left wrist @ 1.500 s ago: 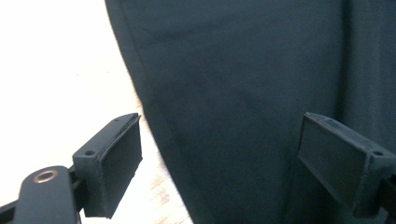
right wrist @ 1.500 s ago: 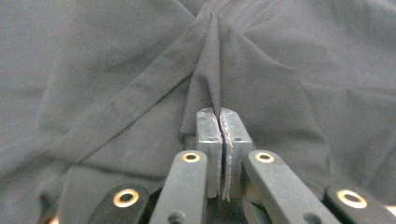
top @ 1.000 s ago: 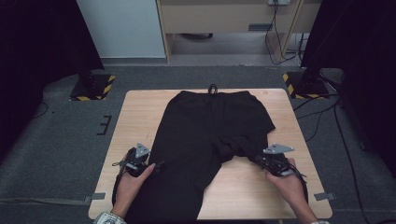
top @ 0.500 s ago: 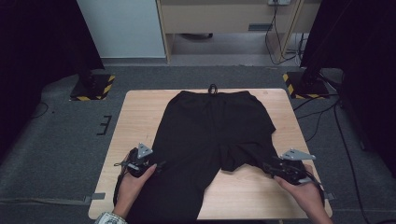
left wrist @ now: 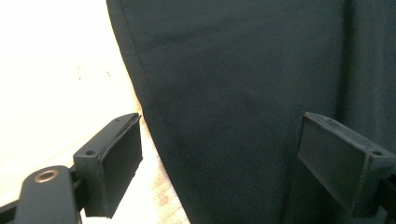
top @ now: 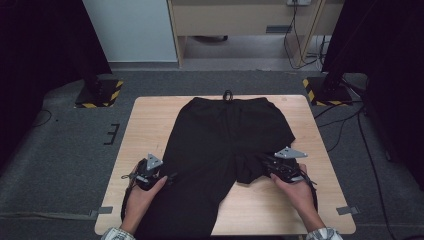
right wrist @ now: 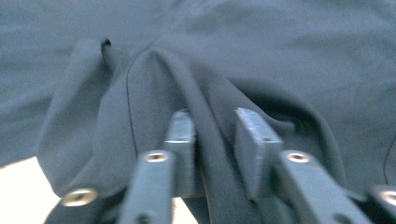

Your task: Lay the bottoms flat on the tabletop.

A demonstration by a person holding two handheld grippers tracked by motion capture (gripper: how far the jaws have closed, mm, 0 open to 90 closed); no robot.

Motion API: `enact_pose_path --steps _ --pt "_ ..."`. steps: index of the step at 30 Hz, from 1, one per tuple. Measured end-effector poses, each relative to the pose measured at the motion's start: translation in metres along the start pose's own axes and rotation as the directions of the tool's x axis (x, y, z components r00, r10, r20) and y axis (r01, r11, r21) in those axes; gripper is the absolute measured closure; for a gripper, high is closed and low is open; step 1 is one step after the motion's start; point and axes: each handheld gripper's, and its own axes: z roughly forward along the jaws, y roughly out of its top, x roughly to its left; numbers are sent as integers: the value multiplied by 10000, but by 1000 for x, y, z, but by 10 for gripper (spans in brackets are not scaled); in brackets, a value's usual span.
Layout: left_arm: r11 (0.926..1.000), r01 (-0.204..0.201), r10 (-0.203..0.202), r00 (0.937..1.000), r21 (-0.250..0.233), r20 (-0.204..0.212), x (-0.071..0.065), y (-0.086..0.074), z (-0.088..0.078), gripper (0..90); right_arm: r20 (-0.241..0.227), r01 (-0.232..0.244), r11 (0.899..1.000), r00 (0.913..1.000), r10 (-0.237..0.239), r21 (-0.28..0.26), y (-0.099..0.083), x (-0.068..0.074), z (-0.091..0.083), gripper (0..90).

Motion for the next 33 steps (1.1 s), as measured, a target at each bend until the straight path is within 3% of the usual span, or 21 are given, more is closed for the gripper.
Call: enact_pose_path --steps 2,4,15,28,30,31,33 --pt "10000 1 -1 10000 25 -13 -1 0 0 134 -124 20 10000 9999 -20 62 -4 -2 -4 865" --pt "10000 -23 23 10000 11 -38 -1 0 0 134 -184 19 9999 9998 -17 113 -6 -4 -9 884" --pt "10000 -93 93 9999 5 57 -5 1 1 134 -313 99 9994 9995 -89 319 -24 -19 -52 889" --pt "9997 -227 229 9994 -71 244 -14 4 2 134 -458 248 9987 9987 -227 450 -37 -23 -79 887" --pt "9997 -228 231 9993 -132 290 -16 5 1 134 -475 270 9988 9986 -250 418 -38 -23 -83 875" --pt "9994 -267 275 9990 -232 351 -18 7 0 134 -399 227 9993 9990 -214 314 -39 -24 -84 792" --pt "9991 -311 322 9988 -293 358 -20 8 -1 134 -379 204 9994 9991 -193 281 -38 -25 -85 743"
